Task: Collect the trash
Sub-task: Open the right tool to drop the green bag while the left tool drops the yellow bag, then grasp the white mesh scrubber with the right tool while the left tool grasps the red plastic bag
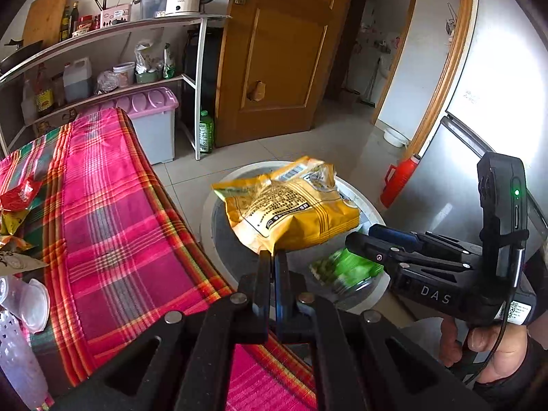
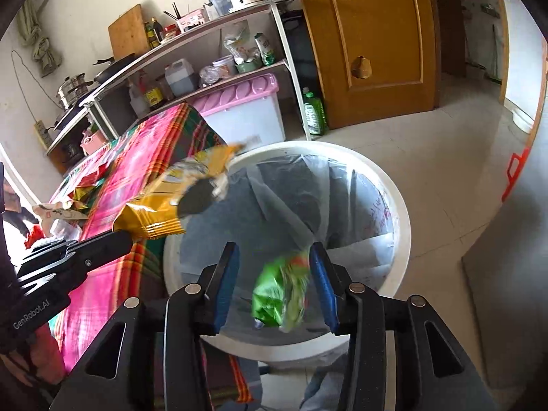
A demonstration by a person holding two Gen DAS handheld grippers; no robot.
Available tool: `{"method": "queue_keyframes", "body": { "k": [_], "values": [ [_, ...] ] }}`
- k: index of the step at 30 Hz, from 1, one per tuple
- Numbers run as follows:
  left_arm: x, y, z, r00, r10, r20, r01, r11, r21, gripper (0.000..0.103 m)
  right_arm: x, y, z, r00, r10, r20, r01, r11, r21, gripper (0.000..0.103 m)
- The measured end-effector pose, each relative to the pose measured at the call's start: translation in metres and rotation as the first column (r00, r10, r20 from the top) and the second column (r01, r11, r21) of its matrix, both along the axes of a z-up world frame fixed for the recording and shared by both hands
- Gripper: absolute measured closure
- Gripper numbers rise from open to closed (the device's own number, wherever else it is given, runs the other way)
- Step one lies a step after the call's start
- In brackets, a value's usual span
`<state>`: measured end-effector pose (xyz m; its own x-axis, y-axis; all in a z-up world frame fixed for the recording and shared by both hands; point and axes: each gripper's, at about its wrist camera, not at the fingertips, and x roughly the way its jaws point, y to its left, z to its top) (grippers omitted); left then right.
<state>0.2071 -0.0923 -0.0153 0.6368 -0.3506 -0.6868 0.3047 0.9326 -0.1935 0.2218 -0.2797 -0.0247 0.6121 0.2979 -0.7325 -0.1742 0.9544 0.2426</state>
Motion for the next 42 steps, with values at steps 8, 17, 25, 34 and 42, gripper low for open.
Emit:
{"method": "queue_keyframes", "body": {
  "k": [8,17,25,34,42],
  "values": [
    [0.0,0.003,-0.003,1.0,0.009,-0.02,-0.009,1.0,-0.028,0.096,-0.002,-0.007,0.005,0.999,-0.014,0.029,0.014,1.0,0.012,0.048],
    [-0.011,0.016,0.008,1.0,0.026,0.012,-0.026,0.999,-0.046,0.082,-0.021,0.002,0.025,0.997,-0.005,0.078,0.005,1.0,-0.004,0.048],
    [-0.034,0.034,0.022,0.997,0.055,0.05,-0.051,0.996,-0.078,0.082,-0.045,0.016,0.045,0.991,0.035,0.129,-0.034,0.999,-0.014,0.048],
    [-0.07,0.067,0.034,0.985,0.147,0.092,-0.139,0.986,-0.092,0.082,-0.069,0.049,0.065,0.977,0.119,0.179,-0.116,0.993,-0.027,0.048],
    [-0.105,0.111,0.042,0.959,0.25,0.13,-0.24,0.966,-0.093,0.082,-0.082,0.092,0.071,0.961,0.212,0.176,-0.206,0.977,-0.051,0.048]
  ]
}}
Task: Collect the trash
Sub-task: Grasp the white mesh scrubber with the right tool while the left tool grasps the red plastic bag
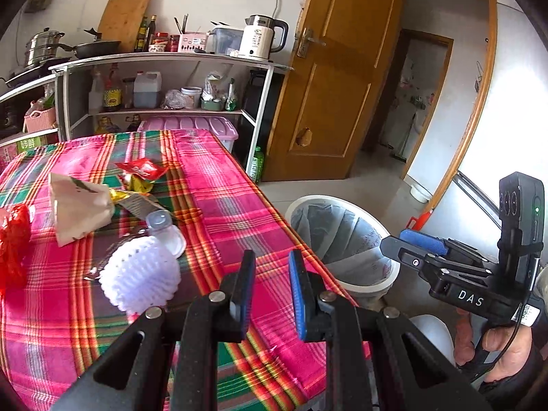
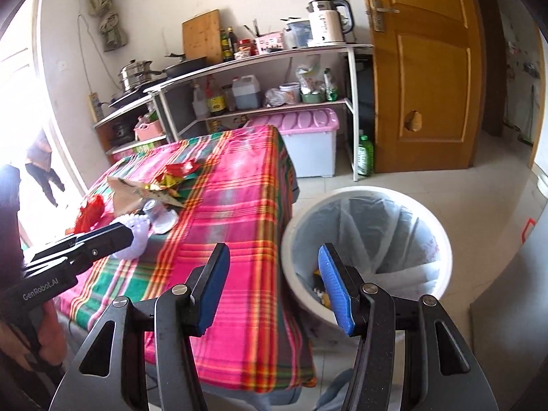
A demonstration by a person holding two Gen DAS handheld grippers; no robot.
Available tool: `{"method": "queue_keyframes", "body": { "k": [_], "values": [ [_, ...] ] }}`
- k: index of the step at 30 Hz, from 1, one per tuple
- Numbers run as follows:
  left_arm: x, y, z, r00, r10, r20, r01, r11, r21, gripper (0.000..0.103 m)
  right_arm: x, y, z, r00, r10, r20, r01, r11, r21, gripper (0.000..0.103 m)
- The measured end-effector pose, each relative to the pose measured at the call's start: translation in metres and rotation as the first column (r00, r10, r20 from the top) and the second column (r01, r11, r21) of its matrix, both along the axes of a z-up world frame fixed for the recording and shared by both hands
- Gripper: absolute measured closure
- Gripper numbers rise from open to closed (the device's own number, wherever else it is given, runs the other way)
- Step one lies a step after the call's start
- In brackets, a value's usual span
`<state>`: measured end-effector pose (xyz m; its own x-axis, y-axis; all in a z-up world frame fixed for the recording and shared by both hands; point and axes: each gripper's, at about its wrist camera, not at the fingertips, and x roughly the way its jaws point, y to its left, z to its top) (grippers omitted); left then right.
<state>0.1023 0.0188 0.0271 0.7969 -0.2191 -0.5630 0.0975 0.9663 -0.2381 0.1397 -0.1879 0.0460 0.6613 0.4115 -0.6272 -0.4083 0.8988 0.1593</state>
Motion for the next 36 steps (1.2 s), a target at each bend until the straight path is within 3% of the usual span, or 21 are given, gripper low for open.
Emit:
{"method": "queue_keyframes", "body": {
  "k": [5,19,22,24,36],
  "values": [
    [-0.015,0.029,0.0,0.997,0.073,0.01,-0.073,0.997,0.0,0.075,-0.005,0.027,-0.002,0.998,0.057,-0.005,-0.057,0.998,-0.004,0.048],
    [-0.036,0.093,-0.01,0.975,0.22,0.019,-0.22,0.975,0.013,0.075,-0.002,0.085,-0.012,0.98,0.192,-0.046,-0.192,0.981,0.006,0.048],
    [-0.039,0.109,-0.011,0.966,0.258,0.021,-0.259,0.966,0.024,0.072,0.0,0.099,-0.013,0.973,0.225,-0.055,-0.225,0.974,0.017,0.048],
    [-0.041,0.12,-0.011,0.958,0.287,0.027,-0.288,0.957,0.029,0.061,0.001,0.109,-0.014,0.967,0.246,-0.06,-0.245,0.969,0.026,0.048],
    [-0.044,0.195,-0.016,0.899,0.435,0.046,-0.437,0.896,0.08,0.052,0.012,0.159,-0.021,0.945,0.314,-0.085,-0.311,0.949,0.048,0.048]
  ]
}}
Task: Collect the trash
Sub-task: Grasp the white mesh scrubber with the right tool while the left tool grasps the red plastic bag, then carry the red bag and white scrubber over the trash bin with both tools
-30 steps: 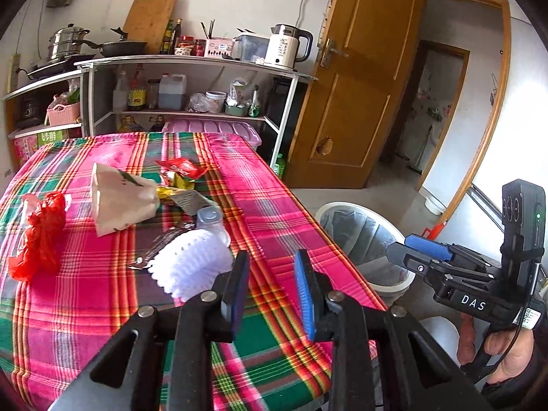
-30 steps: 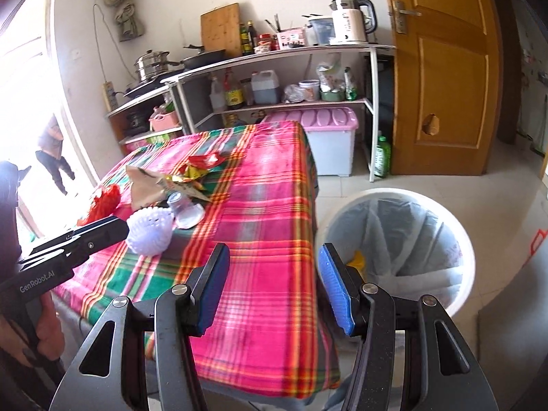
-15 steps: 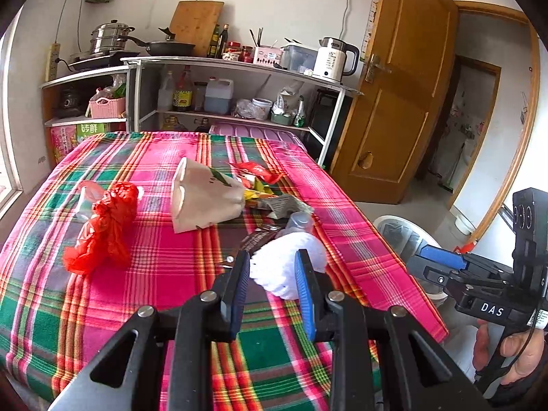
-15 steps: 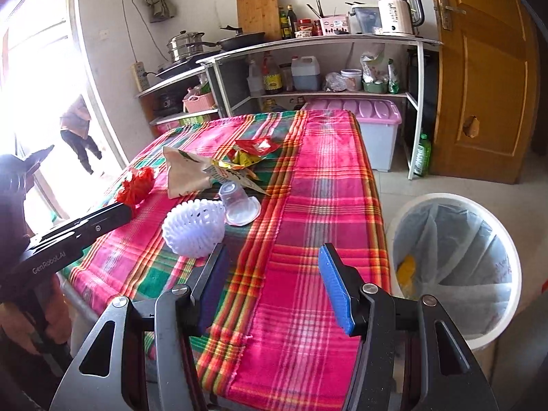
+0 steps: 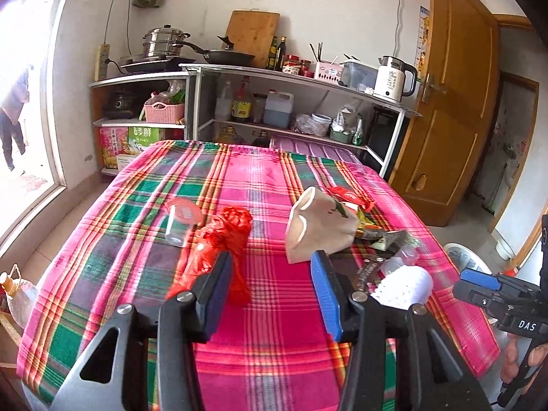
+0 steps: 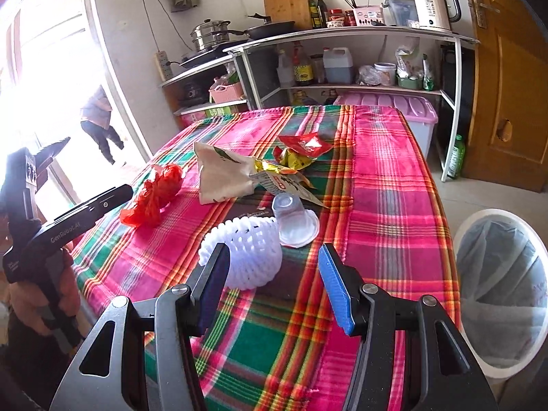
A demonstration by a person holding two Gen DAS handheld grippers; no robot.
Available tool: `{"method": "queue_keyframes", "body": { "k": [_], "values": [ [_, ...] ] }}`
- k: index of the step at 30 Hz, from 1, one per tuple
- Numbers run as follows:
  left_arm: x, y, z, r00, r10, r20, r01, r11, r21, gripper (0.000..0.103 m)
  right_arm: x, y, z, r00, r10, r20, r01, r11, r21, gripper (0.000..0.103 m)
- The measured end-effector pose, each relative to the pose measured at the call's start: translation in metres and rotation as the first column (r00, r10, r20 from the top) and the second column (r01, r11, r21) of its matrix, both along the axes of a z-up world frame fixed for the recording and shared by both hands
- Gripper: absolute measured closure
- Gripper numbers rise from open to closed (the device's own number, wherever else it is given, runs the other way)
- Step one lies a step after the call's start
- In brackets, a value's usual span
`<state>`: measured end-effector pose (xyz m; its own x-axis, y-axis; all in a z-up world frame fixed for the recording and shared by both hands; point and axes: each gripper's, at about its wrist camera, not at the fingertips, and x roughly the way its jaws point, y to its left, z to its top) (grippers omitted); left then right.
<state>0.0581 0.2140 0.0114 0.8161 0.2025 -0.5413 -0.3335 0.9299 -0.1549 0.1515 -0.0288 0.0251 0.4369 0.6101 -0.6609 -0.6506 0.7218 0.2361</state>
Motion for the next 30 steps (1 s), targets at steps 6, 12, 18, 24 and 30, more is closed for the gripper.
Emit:
{"method": "queue_keyframes", "body": {
  "k": [6,12,18,24,30],
  "values": [
    [0.009,0.028,-0.01,0.998,0.043,-0.034,-0.043,0.999,-0.004,0.051,0.009,0.02,-0.005,1.0,0.017,-0.013,-0.017,1.0,-0.008,0.048],
    [0.026,0.04,-0.029,0.992,0.045,-0.116,-0.049,0.998,-0.032,0.051,0.02,0.033,-0.016,0.999,0.018,-0.044,-0.018,1.0,-0.021,0.048],
    [0.033,0.039,-0.036,0.99,0.022,-0.138,-0.032,0.997,-0.065,0.051,0.027,0.038,-0.029,0.997,0.015,-0.076,-0.017,0.999,-0.031,0.048],
    [0.035,0.035,-0.037,0.989,0.016,-0.146,-0.028,0.997,-0.078,0.077,0.026,0.033,-0.032,0.992,0.041,-0.117,-0.041,0.999,-0.003,0.068],
    [0.031,0.027,-0.036,0.99,0.017,-0.141,-0.029,0.996,-0.089,0.082,0.017,0.03,-0.027,0.995,0.054,-0.087,-0.055,0.998,-0.017,0.081]
  ]
}}
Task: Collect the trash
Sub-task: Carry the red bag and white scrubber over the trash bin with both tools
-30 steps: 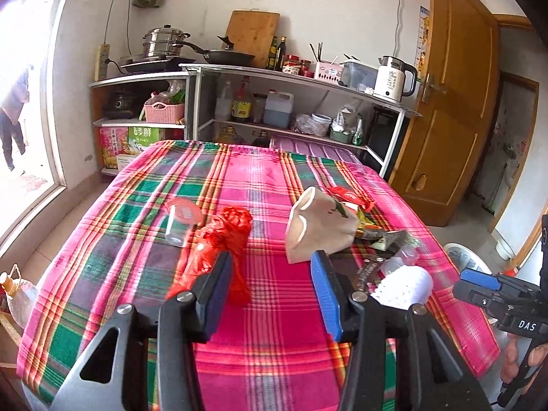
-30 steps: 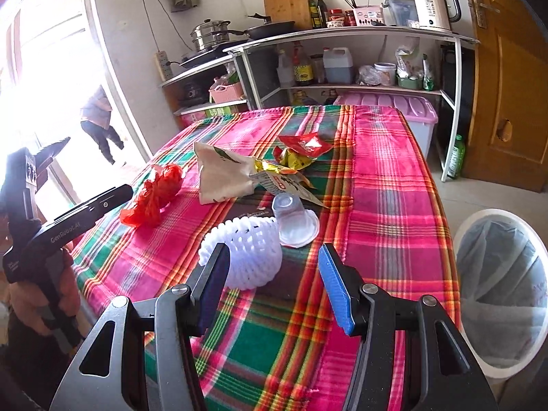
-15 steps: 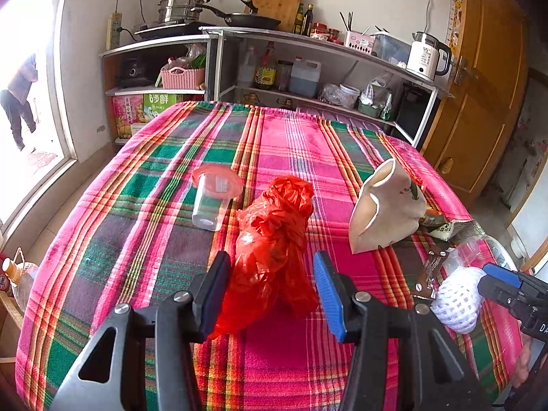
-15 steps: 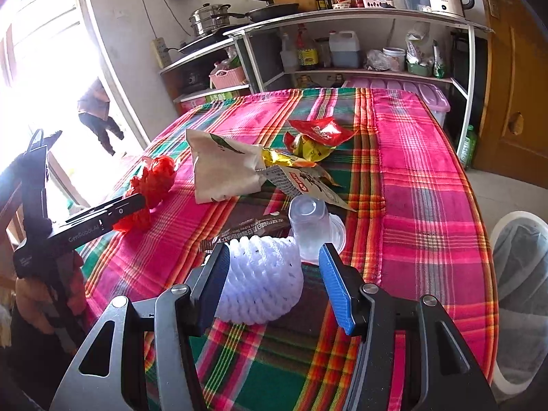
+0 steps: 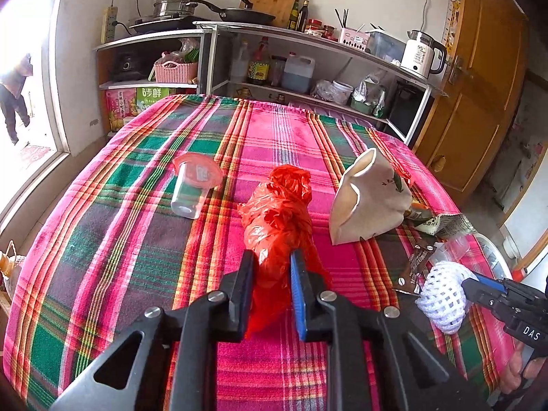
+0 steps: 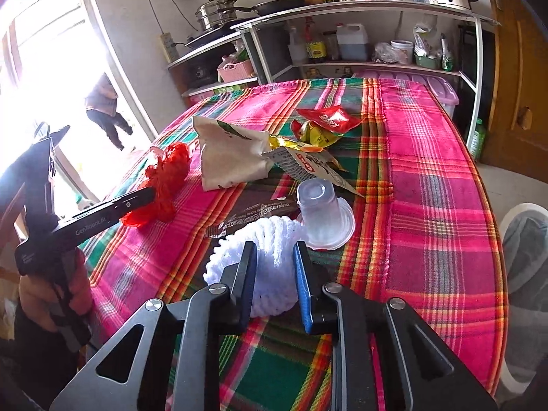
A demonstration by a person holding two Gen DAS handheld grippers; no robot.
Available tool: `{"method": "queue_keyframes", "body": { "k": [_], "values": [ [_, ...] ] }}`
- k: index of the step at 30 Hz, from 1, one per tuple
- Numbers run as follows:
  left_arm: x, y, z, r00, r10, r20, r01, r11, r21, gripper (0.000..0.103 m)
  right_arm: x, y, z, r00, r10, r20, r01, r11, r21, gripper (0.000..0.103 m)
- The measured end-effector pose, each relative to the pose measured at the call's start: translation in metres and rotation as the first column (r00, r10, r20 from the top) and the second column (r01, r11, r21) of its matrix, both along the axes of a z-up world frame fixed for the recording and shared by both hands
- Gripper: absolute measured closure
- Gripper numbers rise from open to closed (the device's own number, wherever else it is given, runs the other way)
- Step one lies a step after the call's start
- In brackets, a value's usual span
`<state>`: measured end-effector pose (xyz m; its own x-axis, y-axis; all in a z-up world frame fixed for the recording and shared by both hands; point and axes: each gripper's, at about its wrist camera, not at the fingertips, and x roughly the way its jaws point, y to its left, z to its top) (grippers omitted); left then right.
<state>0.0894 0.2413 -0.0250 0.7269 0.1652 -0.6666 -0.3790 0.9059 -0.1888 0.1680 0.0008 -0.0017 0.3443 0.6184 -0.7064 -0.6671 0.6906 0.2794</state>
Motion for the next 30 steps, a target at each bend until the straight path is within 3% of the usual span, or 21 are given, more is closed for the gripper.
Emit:
{"method": "queue_keyframes", "body": {
  "k": [16,30],
  "values": [
    [-0.022,-0.074,0.033,0.989,-0.133,0.071,0.133,0.991,0.005,0.083,-0.023,-0.06,0.027,0.994,-0.085,0.064,0.082,0.995,0.053,0.085],
    [-0.002,-0.171,0.051,0.935,-0.344,0.089,0.345,0.939,0.004,0.083,-0.029,-0.142,0.044,0.967,-0.239,0.091,0.229,0.968,0.106,0.085]
  ]
}}
